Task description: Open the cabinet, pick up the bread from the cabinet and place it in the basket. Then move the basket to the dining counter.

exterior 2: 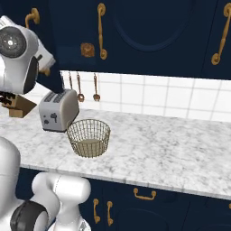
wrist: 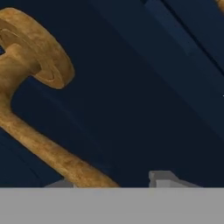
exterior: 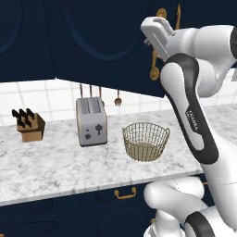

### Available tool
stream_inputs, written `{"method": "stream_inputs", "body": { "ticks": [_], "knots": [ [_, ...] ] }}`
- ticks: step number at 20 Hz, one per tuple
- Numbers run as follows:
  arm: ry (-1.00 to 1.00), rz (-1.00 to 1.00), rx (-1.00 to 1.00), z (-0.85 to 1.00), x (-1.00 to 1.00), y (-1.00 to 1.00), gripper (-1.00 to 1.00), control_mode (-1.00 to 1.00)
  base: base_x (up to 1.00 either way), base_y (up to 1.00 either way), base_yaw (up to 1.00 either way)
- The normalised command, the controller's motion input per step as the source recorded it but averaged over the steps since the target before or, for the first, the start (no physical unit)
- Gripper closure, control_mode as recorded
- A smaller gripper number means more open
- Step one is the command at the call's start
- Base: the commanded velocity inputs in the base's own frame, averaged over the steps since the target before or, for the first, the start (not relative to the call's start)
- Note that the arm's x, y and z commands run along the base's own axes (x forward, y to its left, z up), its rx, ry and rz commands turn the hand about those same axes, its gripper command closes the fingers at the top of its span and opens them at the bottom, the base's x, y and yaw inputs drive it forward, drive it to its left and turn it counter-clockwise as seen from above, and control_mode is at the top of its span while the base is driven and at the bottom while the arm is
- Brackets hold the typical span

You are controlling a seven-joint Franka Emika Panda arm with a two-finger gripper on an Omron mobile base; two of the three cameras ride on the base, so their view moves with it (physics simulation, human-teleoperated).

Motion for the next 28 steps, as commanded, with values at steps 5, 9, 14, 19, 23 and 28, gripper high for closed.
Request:
{"method": "stream_inputs", "body": {
  "ticks": [5, 9, 14, 19, 23, 28],
  "knots": [
    [0.02, 0.00, 0.00, 0.00, -0.99, -0.20, -1.00, -1.00, 0.00, 0.00, 0.00],
    [0.00, 0.00, 0.00, 0.01, -1.00, -0.61, -1.00, -1.00, 0.00, 0.00, 0.00],
    [0.03, -0.03, -0.01, 0.08, -0.36, -0.69, -1.00, -1.00, 0.00, 0.00, 0.00],
    [0.32, -0.01, 0.13, 0.02, 0.60, -0.71, -1.00, -1.00, 0.00, 0.00, 0.00],
    [0.42, -0.01, 0.45, -0.04, 0.70, -0.25, -1.00, -1.00, 0.00, 0.00, 0.00],
    [0.02, 0.03, 0.45, -0.29, 0.94, 0.24, -1.00, -1.00, 0.00, 0.00, 0.00]
  ]
}}
